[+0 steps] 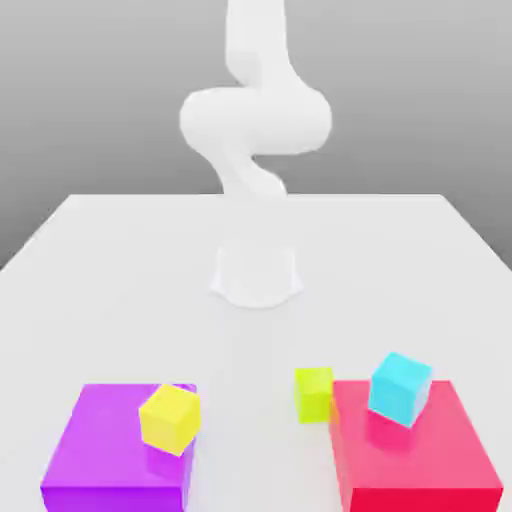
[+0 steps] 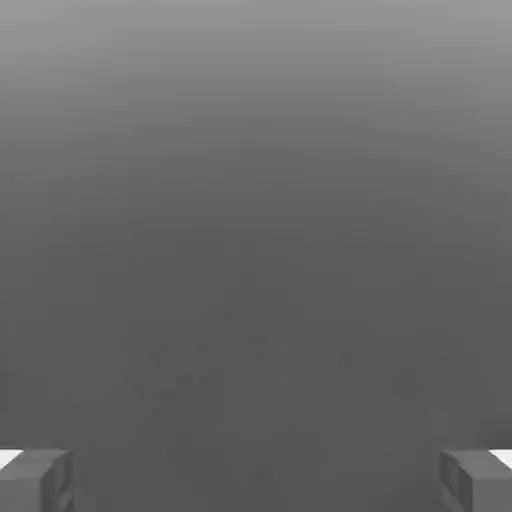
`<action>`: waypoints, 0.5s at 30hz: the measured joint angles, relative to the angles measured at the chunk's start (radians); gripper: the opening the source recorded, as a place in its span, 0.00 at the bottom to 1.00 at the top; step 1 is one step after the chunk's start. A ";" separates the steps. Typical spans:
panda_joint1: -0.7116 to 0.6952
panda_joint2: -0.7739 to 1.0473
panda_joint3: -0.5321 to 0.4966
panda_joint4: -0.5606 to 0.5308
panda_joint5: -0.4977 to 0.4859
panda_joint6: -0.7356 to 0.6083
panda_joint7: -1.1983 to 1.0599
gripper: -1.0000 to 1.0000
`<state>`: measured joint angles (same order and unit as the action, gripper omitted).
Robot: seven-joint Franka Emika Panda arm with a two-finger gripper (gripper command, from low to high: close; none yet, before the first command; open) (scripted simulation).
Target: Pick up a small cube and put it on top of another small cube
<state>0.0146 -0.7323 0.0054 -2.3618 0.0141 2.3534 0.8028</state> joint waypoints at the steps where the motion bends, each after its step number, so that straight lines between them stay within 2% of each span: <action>1: 0.009 0.034 0.002 -0.029 0.006 0.026 0.002 0.50; 15: 0.098 0.516 0.096 -0.440 0.053 0.394 0.057 0.50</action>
<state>0.1124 -0.2166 0.1009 -2.8022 0.0667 2.7470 0.8593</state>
